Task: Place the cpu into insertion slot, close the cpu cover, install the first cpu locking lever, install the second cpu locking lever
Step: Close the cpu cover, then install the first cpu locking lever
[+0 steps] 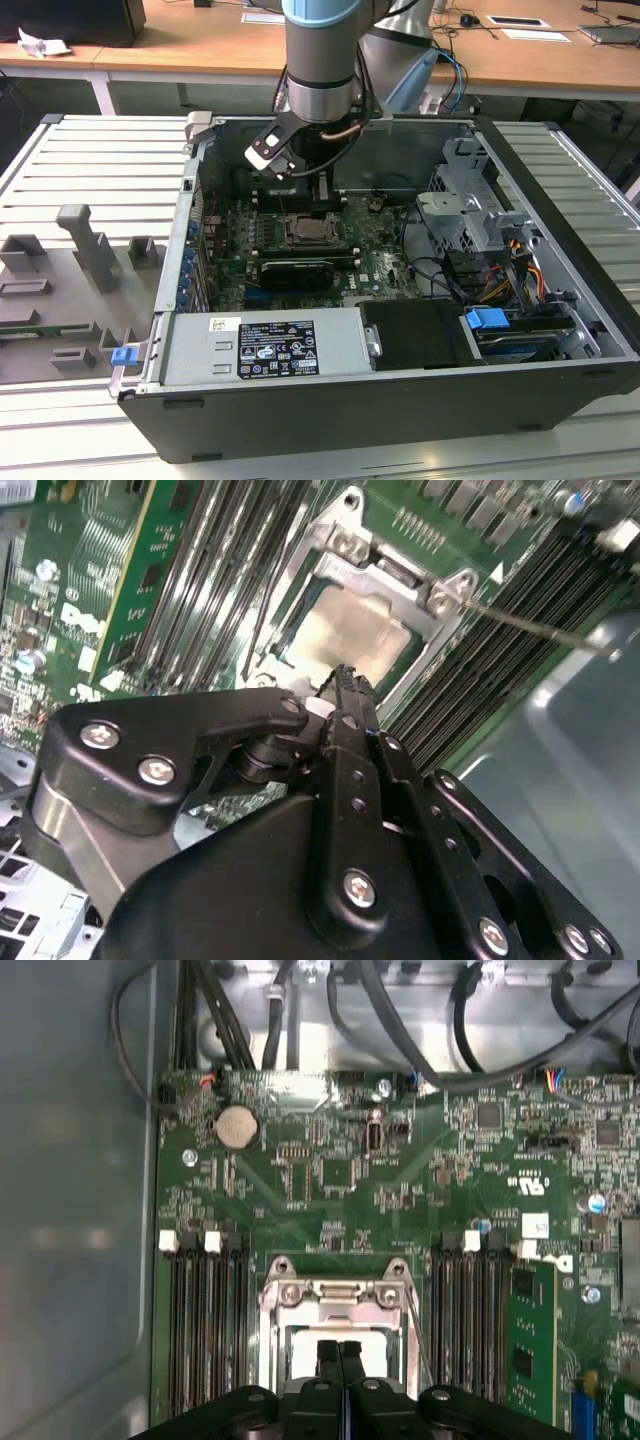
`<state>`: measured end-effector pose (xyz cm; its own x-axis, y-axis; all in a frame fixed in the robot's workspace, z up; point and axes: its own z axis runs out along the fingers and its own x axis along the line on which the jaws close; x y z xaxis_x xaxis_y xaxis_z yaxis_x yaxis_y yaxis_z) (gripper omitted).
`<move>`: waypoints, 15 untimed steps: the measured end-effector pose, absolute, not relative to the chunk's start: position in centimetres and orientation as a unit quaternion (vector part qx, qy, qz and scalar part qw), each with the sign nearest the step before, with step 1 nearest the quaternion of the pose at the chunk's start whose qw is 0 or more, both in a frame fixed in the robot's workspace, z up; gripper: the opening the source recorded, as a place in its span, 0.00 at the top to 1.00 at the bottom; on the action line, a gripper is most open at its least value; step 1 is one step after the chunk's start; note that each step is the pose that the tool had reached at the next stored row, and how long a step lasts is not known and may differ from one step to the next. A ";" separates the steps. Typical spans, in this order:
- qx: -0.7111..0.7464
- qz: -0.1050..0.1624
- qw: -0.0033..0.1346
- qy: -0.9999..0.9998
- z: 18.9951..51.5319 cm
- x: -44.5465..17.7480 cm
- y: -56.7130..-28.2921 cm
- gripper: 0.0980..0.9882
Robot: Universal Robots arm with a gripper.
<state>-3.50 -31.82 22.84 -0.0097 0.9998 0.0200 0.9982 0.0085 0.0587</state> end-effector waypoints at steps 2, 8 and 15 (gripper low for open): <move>0.704 0.028 0.014 0.710 22.8 -3.9 -31.8 0.99; 0.703 0.028 0.014 0.710 22.9 -4.5 -31.8 0.99; 0.704 0.028 0.014 0.710 23.5 -4.5 -31.8 0.99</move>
<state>-4.47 -31.82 23.51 -0.0097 0.9998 0.0200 0.9982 0.0085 0.0586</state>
